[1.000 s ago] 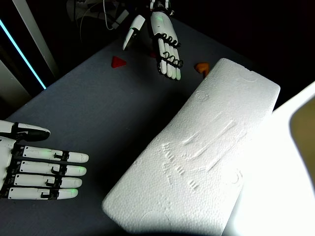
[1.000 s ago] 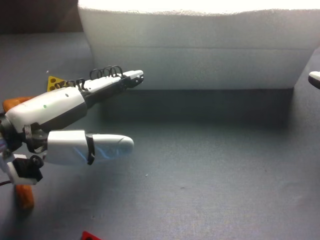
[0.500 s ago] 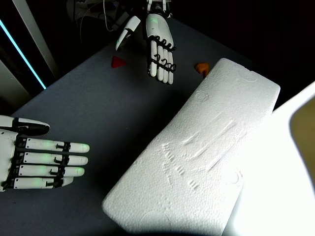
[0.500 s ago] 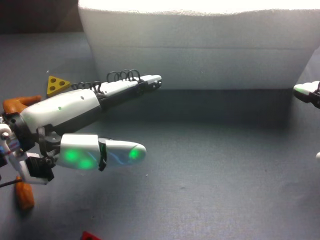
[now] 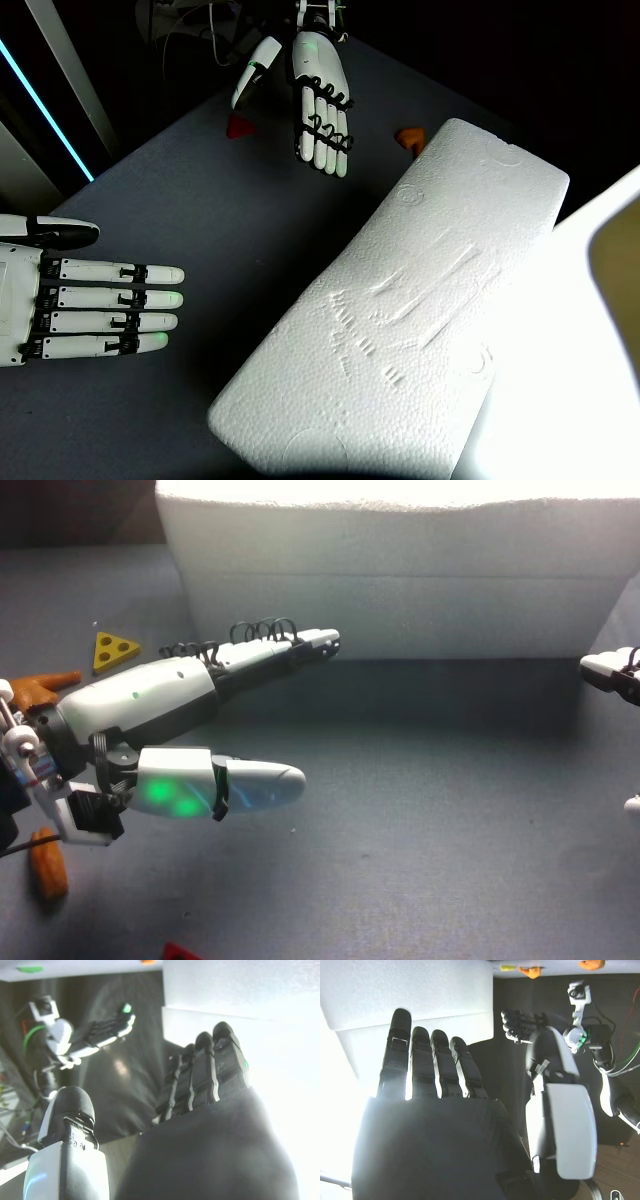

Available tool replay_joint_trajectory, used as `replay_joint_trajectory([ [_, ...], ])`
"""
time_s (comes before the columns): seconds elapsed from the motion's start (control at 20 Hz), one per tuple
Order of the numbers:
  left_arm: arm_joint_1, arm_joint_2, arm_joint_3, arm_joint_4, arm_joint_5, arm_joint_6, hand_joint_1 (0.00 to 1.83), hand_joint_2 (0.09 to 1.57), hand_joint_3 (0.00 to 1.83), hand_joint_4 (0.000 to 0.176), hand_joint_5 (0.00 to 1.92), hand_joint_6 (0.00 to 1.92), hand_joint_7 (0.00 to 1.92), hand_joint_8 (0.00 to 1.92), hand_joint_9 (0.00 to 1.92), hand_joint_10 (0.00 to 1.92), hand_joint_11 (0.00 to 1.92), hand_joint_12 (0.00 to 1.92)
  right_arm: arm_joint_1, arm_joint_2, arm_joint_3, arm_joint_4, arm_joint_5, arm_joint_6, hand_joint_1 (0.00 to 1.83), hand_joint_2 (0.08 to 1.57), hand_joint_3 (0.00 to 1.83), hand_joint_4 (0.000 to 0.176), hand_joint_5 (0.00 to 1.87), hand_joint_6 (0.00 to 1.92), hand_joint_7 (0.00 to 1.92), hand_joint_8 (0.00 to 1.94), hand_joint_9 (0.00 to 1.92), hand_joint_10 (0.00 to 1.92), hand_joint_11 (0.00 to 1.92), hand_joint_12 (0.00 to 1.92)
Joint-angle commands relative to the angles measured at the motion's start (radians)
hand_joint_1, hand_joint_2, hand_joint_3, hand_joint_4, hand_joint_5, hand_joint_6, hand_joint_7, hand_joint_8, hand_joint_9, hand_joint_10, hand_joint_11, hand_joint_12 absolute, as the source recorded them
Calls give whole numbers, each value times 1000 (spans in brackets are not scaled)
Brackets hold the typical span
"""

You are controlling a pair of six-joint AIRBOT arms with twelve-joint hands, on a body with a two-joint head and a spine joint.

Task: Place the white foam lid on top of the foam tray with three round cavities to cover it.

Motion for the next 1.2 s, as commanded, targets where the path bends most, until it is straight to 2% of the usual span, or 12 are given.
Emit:
replay_joint_trajectory([
  [0.0, -11, -2, 0, -24, -129, -8, 395, 1175, 3, 16, 0, 0, 0, 0, 0, 0, 0, 0, 5, 3, -2, 8, 127, 7, 527, 1247, 1, 0, 0, 0, 0, 0, 0, 0, 0, 116],
  [0.1, -12, -4, 1, -24, -130, -9, 370, 1181, 6, 23, 0, 0, 0, 0, 0, 0, 0, 0, 5, 3, -2, 8, 130, 7, 537, 1241, 0, 0, 0, 0, 0, 0, 0, 0, 0, 4],
  [0.2, -13, -5, 2, -23, -131, -9, 358, 1187, 7, 16, 0, 0, 0, 0, 0, 0, 0, 0, 5, 3, -2, 8, 131, 7, 554, 1235, 0, 0, 0, 0, 0, 0, 0, 0, 0, 0],
  [0.4, -12, -10, 6, -23, -134, -13, 350, 1193, 8, 28, 0, 0, 0, 0, 0, 0, 0, 0, 5, 2, -1, 19, 148, 7, 486, 1230, 0, 0, 0, 0, 0, 0, 0, 0, 0, 0],
  [0.5, -10, -10, 7, -23, -139, -13, 364, 1202, 9, 14, 0, 0, 0, 0, 0, 0, 0, 0, 5, 3, -1, 20, 157, 7, 506, 1239, 0, 0, 0, 0, 0, 0, 0, 0, 0, 0],
  [0.65, -7, -9, 8, -28, -145, -12, 401, 1194, 4, 23, 0, 0, 0, 0, 0, 0, 0, 0, 3, 7, -3, 27, 179, 7, 391, 1226, 0, 0, 0, 0, 0, 0, 9, 4, 50, 30],
  [0.75, -6, -9, 9, -35, -151, -10, 423, 1198, 4, 16, 0, 0, 0, 0, 0, 0, 0, 0, 0, 10, -5, 35, 190, 7, 363, 1229, 6, 0, 0, 0, 0, 0, 28, 8, 1, 493],
  [0.8, -6, -8, 10, -41, -156, -7, 389, 1190, 0, 39, 0, 0, 0, 0, 0, 0, 35, 20, -5, 11, -6, 41, 201, 7, 396, 1255, 14, 0, 0, 0, 0, 0, 17, 3, 0, 567],
  [0.9, -5, -7, 10, -52, -165, 1, 398, 1186, 0, 38, 0, 0, 0, 0, 0, 0, 46, 31, -10, 13, -7, 54, 221, 5, 447, 1272, 20, 0, 0, 0, 0, 0, 12, 1, 0, 558],
  [1.0, 1, 1, 9, -77, -183, 16, 408, 1183, 4, 10, 0, 0, 0, 0, 5, 2, 1, 340, -15, 14, -7, 69, 234, -1, 447, 1265, 7, 0, 0, 0, 0, 0, 50, 17, 0, 739],
  [1.1, 15, 15, 4, -109, -203, 35, 373, 1182, 1, 15, 4, 1, 0, 0, 42, 18, 0, 644, -17, 15, 0, 82, 235, -6, 444, 1259, 2, 0, 0, 0, 0, 0, 78, 34, 0, 1142],
  [1.15, 20, 19, 1, -119, -209, 42, 395, 1182, 0, 11, 27, 8, 20, 4, 87, 41, 0, 930, -17, 13, 3, 89, 235, -7, 444, 1243, 0, 0, 0, 0, 0, 0, 89, 43, 0, 1276],
])
